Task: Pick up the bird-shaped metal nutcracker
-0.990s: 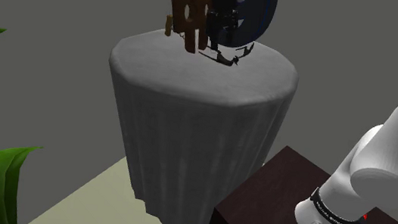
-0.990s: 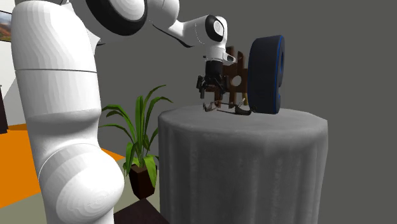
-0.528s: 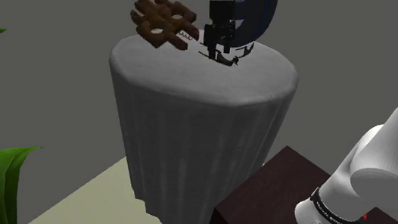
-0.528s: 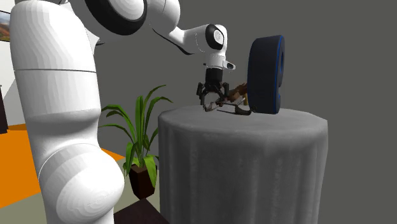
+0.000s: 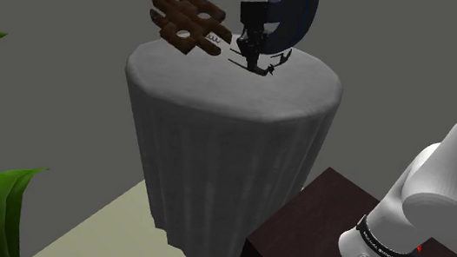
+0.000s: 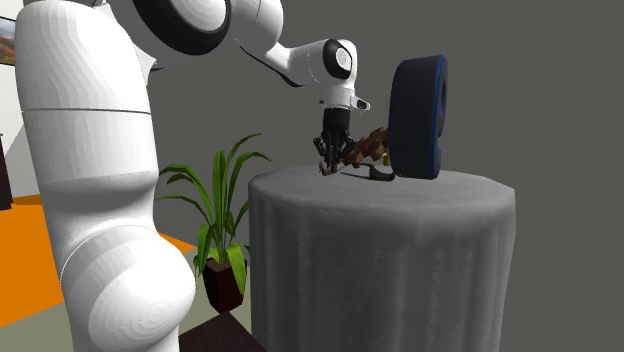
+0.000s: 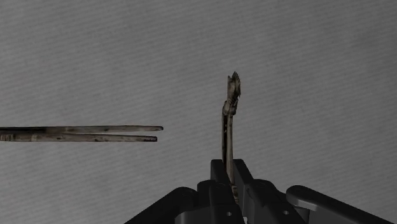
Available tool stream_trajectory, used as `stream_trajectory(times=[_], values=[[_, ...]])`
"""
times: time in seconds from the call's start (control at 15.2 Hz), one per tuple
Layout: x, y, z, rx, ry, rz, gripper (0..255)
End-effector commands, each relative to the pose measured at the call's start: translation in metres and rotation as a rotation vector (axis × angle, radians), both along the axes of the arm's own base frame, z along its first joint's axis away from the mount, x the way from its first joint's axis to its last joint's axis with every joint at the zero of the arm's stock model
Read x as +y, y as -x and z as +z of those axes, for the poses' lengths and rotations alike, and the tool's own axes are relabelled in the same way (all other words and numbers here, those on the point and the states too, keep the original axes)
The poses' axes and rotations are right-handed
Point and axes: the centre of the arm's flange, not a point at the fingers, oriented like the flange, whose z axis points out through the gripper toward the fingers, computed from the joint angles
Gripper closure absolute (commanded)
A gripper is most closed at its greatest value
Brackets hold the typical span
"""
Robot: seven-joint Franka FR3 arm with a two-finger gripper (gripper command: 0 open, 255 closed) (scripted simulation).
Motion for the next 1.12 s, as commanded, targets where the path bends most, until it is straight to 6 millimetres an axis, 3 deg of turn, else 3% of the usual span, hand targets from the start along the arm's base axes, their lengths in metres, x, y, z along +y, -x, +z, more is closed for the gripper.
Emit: stream_trajectory(times=[0.0, 1.06], values=[[0.0, 0.0, 0.0, 0.0, 0.0, 0.0, 255], [0.001, 0.0, 0.079, 0.0, 0.0, 0.0, 255]])
